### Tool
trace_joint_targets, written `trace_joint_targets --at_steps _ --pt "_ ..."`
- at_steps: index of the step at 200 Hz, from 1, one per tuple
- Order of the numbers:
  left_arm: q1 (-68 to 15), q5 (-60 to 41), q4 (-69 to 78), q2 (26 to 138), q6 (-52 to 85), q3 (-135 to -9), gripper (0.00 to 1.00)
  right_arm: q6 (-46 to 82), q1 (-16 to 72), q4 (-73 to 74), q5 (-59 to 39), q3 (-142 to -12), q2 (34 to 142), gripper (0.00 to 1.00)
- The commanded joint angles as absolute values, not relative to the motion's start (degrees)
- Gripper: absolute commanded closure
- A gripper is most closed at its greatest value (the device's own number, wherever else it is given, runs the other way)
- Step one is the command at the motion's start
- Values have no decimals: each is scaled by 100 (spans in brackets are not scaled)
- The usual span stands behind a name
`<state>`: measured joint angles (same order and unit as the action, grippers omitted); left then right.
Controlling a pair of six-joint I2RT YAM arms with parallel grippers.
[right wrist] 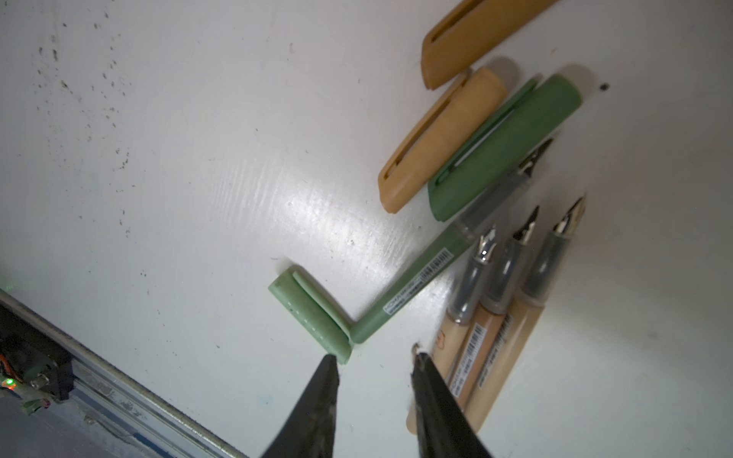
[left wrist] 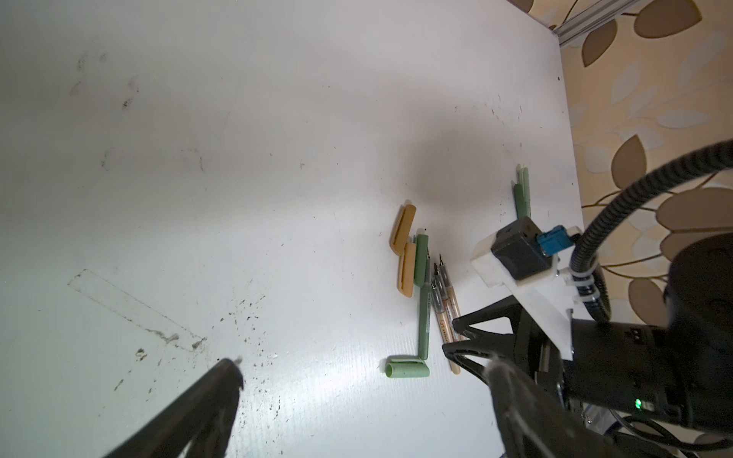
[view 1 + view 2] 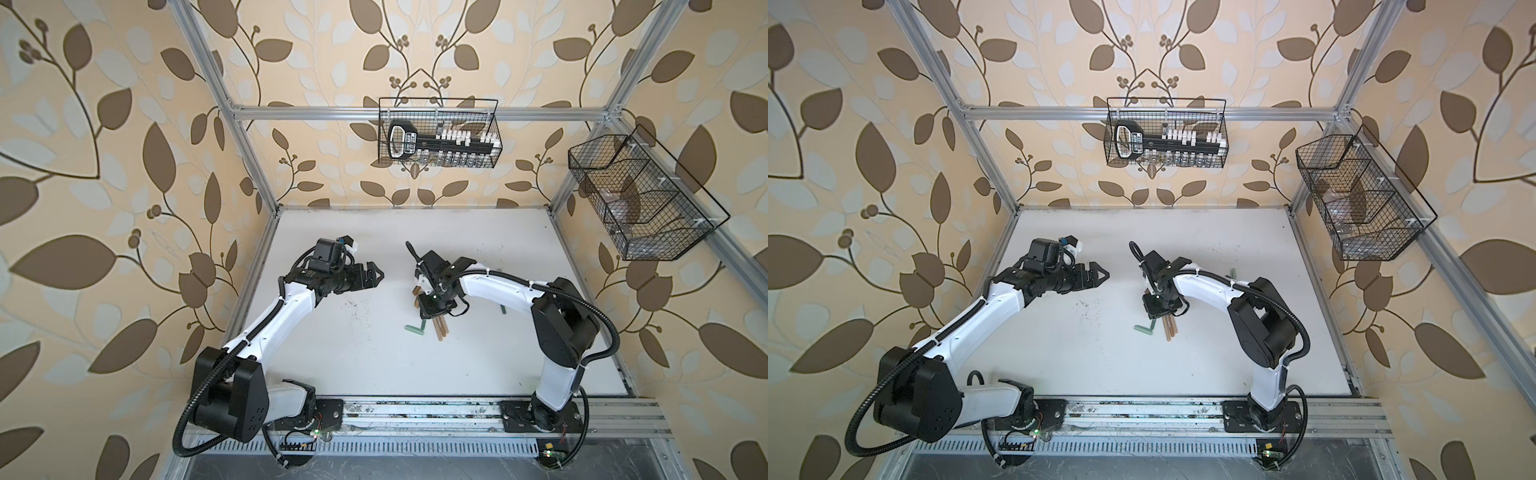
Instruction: Insert the pens into the pen caps
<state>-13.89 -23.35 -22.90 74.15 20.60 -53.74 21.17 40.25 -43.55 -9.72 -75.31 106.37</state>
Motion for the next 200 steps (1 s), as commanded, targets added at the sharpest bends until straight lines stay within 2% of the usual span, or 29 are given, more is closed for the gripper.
trace_joint_targets --at_steps 1,74,140,200 --pt "-1389 -2364 -2186 7465 1974 -5652 1 2301 4073 -4388 -1009 -7531 10813 66" --pt "-1389 -2266 -2362 7278 1879 -5590 1 2599 4121 -4380 -850 -7776 11302 67" --pt "-1389 -2232 -2358 7240 1885 -5580 1 2823 4197 -4964 -268 -8186 11718 78" --pt "-1389 -2275 -2208 7328 1951 -5591 1 3012 4202 -5093 -186 -8156 11813 79"
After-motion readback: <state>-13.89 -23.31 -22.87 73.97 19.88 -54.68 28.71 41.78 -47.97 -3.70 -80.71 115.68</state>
